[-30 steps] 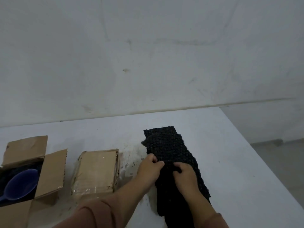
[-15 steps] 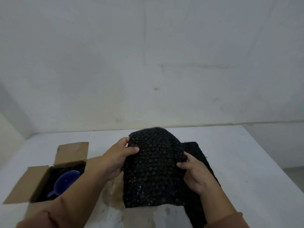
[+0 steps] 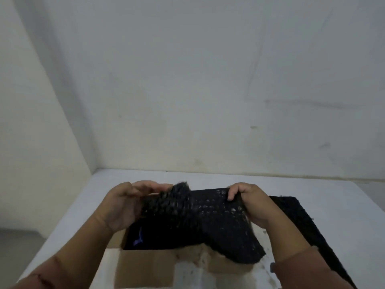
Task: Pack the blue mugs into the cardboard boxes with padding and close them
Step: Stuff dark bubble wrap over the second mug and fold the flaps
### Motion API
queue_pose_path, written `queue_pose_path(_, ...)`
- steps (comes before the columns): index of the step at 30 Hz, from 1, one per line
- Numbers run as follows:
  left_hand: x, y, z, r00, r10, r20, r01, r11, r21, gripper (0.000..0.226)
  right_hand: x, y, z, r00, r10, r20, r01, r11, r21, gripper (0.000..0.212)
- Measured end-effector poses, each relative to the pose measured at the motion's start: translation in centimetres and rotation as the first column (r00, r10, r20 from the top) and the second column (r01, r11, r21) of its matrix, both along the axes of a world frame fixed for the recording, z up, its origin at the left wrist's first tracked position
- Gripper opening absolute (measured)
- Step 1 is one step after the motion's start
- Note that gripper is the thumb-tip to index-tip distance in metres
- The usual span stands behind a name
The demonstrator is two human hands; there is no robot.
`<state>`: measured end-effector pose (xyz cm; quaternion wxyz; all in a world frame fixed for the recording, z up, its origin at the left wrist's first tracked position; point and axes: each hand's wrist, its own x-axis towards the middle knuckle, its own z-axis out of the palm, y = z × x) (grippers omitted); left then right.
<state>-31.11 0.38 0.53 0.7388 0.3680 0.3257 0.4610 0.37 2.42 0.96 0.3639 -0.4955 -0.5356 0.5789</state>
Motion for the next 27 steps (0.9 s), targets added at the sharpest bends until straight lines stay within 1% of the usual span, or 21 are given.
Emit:
queue_pose_path(1, -1.1, 0.1, 0.2, 0.995, -0.087, -0.05, 0.086, 0.996, -0.026, 0.045, -1.3, 0.1, 0.7, 0.999, 0.039, 0.007, -0.039, 0.999, 0.019, 0.058)
queue_pose_path(2, -1.9, 0.3, 0.4, 0.972, -0.17, -0.164, 0.165, 0.985, -0.045, 0.056, -2.7, 0.3, 1.3, 0.997, 0.08, 0.023, -0.081, 0.996, 0.036, 0.057)
queue_pose_path(3, -2.2, 0.4, 0.6, 0.92, -0.26, -0.294, 0.255, 0.965, -0.056, 0.061, -4.0, 0.4, 1.8, 0.992, 0.119, 0.048, -0.122, 0.991, 0.047, 0.056)
queue_pose_path(4, -2.1, 0.4, 0.9, 0.844, -0.344, -0.411, 0.351, 0.934, -0.06, 0.059, -5.4, 0.6, 2.2, 0.984, 0.157, 0.079, -0.162, 0.985, 0.06, 0.055)
queue_pose_path(5, -1.9, 0.3, 1.2, 0.768, -0.405, -0.495, 0.431, 0.9, -0.067, 0.051, -6.8, 0.7, 2.6, 0.977, 0.178, 0.113, -0.188, 0.979, 0.076, 0.055)
queue_pose_path(6, -1.7, 0.1, 1.4, 0.713, -0.441, -0.546, 0.481, 0.873, -0.078, 0.038, -8.1, 0.8, 3.0, 0.974, 0.188, 0.13, -0.2, 0.976, 0.086, 0.056)
queue_pose_path(7, -1.6, 0.1, 1.4, 0.701, -0.436, -0.565, 0.481, 0.873, -0.078, 0.026, -9.1, 0.9, 3.1, 0.975, 0.179, 0.13, -0.193, 0.976, 0.098, 0.055)
queue_pose_path(8, -1.8, 0.2, 1.2, 0.727, -0.404, -0.556, 0.445, 0.893, -0.068, 0.022, -9.8, 1.3, 3.1, 0.981, 0.158, 0.109, -0.17, 0.98, 0.108, 0.051)
queue_pose_path(9, -2.1, 0.3, 0.9, 0.775, -0.361, -0.519, 0.391, 0.919, -0.055, 0.023, -10.2, 1.4, 3.2, 0.989, 0.124, 0.076, -0.132, 0.985, 0.113, 0.039)
queue_pose_path(10, -2.6, 0.4, 0.8, 0.832, -0.314, -0.458, 0.328, 0.943, -0.052, 0.025, -10.4, 1.5, 3.0, 0.996, 0.084, 0.04, -0.088, 0.991, 0.098, 0.022)
queue_pose_path(11, -3.0, 0.4, 0.6, 0.882, -0.26, -0.393, 0.258, 0.964, -0.059, 0.027, -10.3, 1.5, 2.6, 0.999, 0.047, -0.027, -0.046, 0.999, 0.021, 0.018)
queue_pose_path(12, -3.6, 0.5, 0.3, 0.92, -0.195, -0.34, 0.179, 0.981, -0.079, 0.026, -10.2, 1.5, 1.9, 0.991, -0.003, -0.135, -0.008, 0.997, -0.083, 0.034)
queue_pose_path(13, -4.0, 0.6, -0.1, 0.945, -0.132, -0.299, 0.103, 0.989, -0.109, 0.025, -10.1, 1.2, 1.2, 0.967, -0.014, -0.255, -0.03, 0.985, -0.168, 0.051)
queue_pose_path(14, -4.3, 0.6, -0.4, 0.959, -0.079, -0.274, 0.043, 0.99, -0.137, 0.026, -10.2, 0.6, 0.5, 0.937, 0.027, -0.349, -0.104, 0.974, -0.202, 0.062)
queue_pose_path(15, -4.6, 0.6, -0.8, 0.964, -0.038, -0.265, -0.004, 0.987, -0.158, 0.027, -10.7, -0.1, -0.4, 0.907, 0.092, -0.412, -0.192, 0.959, -0.21, 0.068)
queue_pose_path(16, -4.7, 0.6, -1.3, 0.964, -0.008, -0.265, -0.04, 0.984, -0.176, 0.027, -11.3, -0.8, -1.3, 0.895, 0.121, -0.43, -0.232, 0.948, -0.217, 0.069)
queue_pose_path(18, -4.7, 0.4, -2.0, 0.961, 0.041, -0.274, -0.1, 0.974, -0.203, 0.025, -12.9, -1.9, -2.7, 0.911, 0.104, -0.4, -0.216, 0.945, -0.246, 0.059)
queue_pose_path(20, -4.9, 0.3, -2.8, 0.962, 0.064, -0.264, -0.125, 0.968, -0.218, 0.024, -13.9, -2.1, -3.9, 0.937, 0.061, -0.343, -0.15, 0.959, -0.239, 0.051)
queue_pose_path(23, -5.4, 0.1, -3.5, 0.974, 0.024, -0.226, -0.07, 0.978, -0.198, 0.025, -14.3, -1.5, -4.3, 0.97, -0.069, -0.233, 0.019, 0.978, -0.21, 0.036)
queue_pose_path(25, -5.8, -0.2, -3.6, 0.973, 0.004, -0.229, -0.045, 0.983, -0.177, 0.029, -14.0, -1.1, -4.2, 0.98, -0.083, -0.183, 0.048, 0.981, -0.188, 0.028)
queue_pose_path(27, -6.3, -0.2, -3.8, 0.971, 0.024, -0.238, -0.07, 0.981, -0.184, 0.038, -13.7, -0.8, -4.3, 0.995, -0.06, -0.076, 0.046, 0.984, -0.172, 0.039)
